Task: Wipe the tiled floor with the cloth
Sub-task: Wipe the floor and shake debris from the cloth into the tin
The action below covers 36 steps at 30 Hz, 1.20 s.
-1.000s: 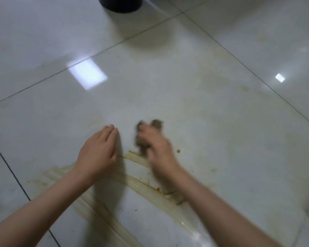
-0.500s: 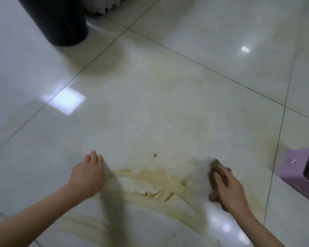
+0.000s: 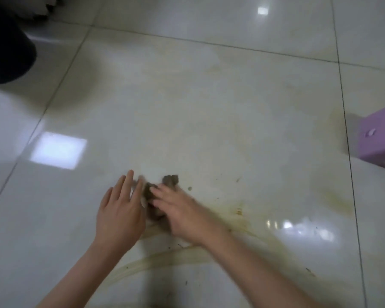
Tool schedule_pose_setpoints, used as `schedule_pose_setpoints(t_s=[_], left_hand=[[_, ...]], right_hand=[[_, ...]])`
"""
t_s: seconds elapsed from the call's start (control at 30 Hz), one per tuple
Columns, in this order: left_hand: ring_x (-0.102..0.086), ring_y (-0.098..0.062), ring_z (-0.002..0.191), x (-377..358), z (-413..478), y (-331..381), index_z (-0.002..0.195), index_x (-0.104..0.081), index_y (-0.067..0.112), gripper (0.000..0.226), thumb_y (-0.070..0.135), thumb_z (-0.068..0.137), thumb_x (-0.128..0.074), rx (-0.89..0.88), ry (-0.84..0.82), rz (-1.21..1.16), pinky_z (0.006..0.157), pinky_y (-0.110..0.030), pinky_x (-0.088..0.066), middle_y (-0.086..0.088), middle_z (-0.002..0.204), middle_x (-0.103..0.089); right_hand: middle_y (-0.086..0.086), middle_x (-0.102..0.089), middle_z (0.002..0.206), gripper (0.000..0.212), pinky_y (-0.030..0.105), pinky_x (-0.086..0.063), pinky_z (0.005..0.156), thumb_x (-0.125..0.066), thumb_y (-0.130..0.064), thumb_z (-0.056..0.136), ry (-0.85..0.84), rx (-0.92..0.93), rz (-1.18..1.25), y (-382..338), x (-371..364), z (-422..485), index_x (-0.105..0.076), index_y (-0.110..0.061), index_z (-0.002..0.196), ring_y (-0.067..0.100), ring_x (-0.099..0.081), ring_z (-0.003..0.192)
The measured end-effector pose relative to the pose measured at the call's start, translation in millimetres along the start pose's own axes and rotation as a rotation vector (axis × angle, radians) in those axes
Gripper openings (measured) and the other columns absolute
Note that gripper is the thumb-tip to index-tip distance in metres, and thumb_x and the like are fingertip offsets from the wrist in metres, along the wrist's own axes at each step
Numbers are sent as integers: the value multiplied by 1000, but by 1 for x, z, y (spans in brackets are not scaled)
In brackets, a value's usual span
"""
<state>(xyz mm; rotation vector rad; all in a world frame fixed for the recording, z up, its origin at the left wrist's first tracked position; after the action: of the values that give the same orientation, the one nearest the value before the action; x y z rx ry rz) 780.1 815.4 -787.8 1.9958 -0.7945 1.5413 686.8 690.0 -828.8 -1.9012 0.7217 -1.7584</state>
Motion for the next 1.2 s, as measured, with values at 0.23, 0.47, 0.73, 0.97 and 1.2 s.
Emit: schedule_pose_setpoints(t_s=[0.23, 0.47, 0.73, 0.97, 1.2], left_hand=[[-53, -36, 125, -18, -3, -17, 127, -59, 0, 49, 17, 88, -35, -71, 71, -151, 98, -50, -46, -17, 136, -55], [-58, -36, 119, -27, -3, -16, 115, -67, -2, 46, 13, 84, -37, -75, 117, -223, 88, -49, -52, -16, 127, -62], [-60, -39, 115, -20, -6, -16, 113, -69, -2, 46, 3, 77, -40, -78, 177, -262, 85, -52, -53, -17, 125, -63], [-59, -45, 113, -20, -8, -13, 111, -68, -7, 46, -15, 69, -52, -73, 144, -279, 85, -55, -52, -23, 124, -62], [-45, -37, 132, -22, -10, -20, 128, -59, -1, 56, -18, 75, -55, -65, 88, -338, 103, -48, -43, -15, 142, -49]], right_hand=[[14, -34, 152, 46, 42, -24, 117, -48, 13, 91, 556, -891, 40, 123, 98, -125, -51, 1, 134, 34, -34, 141], [7, -43, 147, 48, 28, -32, 114, -41, 2, 95, 446, -510, -83, -9, -27, -25, -46, -9, 141, 25, -39, 138], [19, -37, 149, 48, 21, -8, 120, -45, 16, 87, 65, -160, -16, 48, 53, -32, -53, 4, 133, 24, -27, 142], [16, -39, 150, 55, 40, -24, 118, -42, 11, 81, 221, -338, -81, -11, -13, -37, -53, 1, 134, 30, -33, 142], [17, -39, 149, 54, 43, -14, 121, -45, 13, 81, 97, -163, -175, 26, 35, -25, -52, 3, 134, 31, -32, 142]])
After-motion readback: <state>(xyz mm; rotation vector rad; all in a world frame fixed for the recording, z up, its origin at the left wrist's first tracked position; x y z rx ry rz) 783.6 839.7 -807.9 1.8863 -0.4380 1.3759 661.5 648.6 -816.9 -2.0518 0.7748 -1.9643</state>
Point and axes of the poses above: each hand's wrist, its own z-axis towards the middle knuckle, its own x-axis out of the back of the hand, y = z × x, the point moved 1 cm from there along z, towards the middle knuckle
